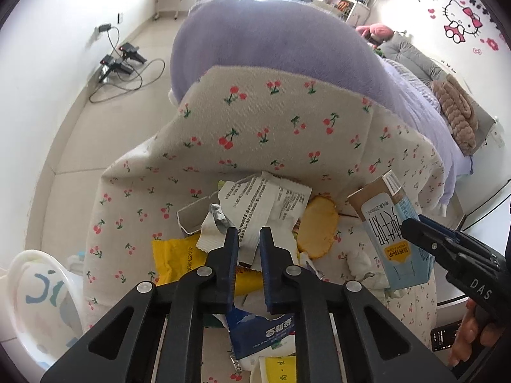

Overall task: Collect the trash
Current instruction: 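Close the right tool on the milk carton while the left tool reaches the crumpled paper, then grasp the crumpled silver-and-white paper with the left tool and lift it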

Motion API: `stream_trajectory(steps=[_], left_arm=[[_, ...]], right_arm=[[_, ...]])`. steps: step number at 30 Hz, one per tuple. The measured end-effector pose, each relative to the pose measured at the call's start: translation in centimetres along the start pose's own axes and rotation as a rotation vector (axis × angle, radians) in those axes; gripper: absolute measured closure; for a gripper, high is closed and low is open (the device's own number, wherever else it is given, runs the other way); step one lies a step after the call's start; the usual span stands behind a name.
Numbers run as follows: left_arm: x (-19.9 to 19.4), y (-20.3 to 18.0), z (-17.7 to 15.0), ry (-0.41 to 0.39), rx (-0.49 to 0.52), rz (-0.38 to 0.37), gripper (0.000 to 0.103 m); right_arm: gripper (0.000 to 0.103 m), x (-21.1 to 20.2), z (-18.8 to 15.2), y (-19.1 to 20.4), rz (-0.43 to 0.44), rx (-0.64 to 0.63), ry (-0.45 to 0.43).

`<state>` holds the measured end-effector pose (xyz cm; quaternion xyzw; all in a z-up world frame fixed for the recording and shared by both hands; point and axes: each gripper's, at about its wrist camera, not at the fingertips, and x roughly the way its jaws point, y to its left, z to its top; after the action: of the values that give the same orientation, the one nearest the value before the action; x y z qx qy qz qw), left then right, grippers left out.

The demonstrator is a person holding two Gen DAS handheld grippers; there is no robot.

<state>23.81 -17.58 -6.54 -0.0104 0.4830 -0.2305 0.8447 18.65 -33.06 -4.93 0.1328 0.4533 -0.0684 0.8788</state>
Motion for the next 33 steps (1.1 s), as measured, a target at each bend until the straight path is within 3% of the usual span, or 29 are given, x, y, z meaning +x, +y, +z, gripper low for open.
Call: stream_trajectory(steps=[8, 9, 10, 16, 23, 24, 26, 27, 28, 33], left_arm=[[-3.9, 0.2, -0.4, -0.078, -0.011, -0.003, 0.091], [-4.4, 0.3, -0.5, -0.088, -0.010, -0.002, 0.093], [-5.0, 0.3, -0.6, -0.095, -0.008, 0.002, 0.103], [-8.3, 1.3, -2.1, -0.148, -0.016, 0.024, 0.103], [-9.5, 2.8, -3.5, -0.107, -0.022, 0.039, 0.102], [-9.3, 2.8, -3.5, -0.092, -0.025, 0.042, 0.098], [-8.5, 2.5, -3.3, -0.071, -0.030, 0.031, 0.073], [-8.1, 2.2, -3.2, -0.068, -0.031, 0.024, 0.046], [-7.6, 1.6, -3.0, -0.071, -0.027, 0.018, 0.035], [-3.2, -1.6, -1.3, -0.021, 0.050, 0.035, 0.035]], right_arm=[[0.066, -3.1, -0.2, 0.5, 0.026, -0.004, -0.054], [0.066, -3.3, -0.3, 0.7, 0.028, -0.007, -0.059], [0.066, -3.5, -0.3, 1.0, 0.032, -0.012, -0.066], [0.066, -4.6, -0.7, 2.4, 0.061, -0.024, -0.082], [0.066, -5.5, -0.9, 4.2, 0.085, -0.036, -0.102], [0.066, -5.4, -0.8, 3.9, 0.082, -0.031, -0.105], [0.066, -5.4, -0.9, 3.3, 0.070, -0.016, -0.103], [0.066, -5.3, -0.9, 2.9, 0.066, -0.007, -0.101], [0.066, -5.2, -0.9, 2.5, 0.060, 0.005, -0.096], [0.066, -4.4, -1.0, 0.8, 0.044, 0.028, -0.074]])
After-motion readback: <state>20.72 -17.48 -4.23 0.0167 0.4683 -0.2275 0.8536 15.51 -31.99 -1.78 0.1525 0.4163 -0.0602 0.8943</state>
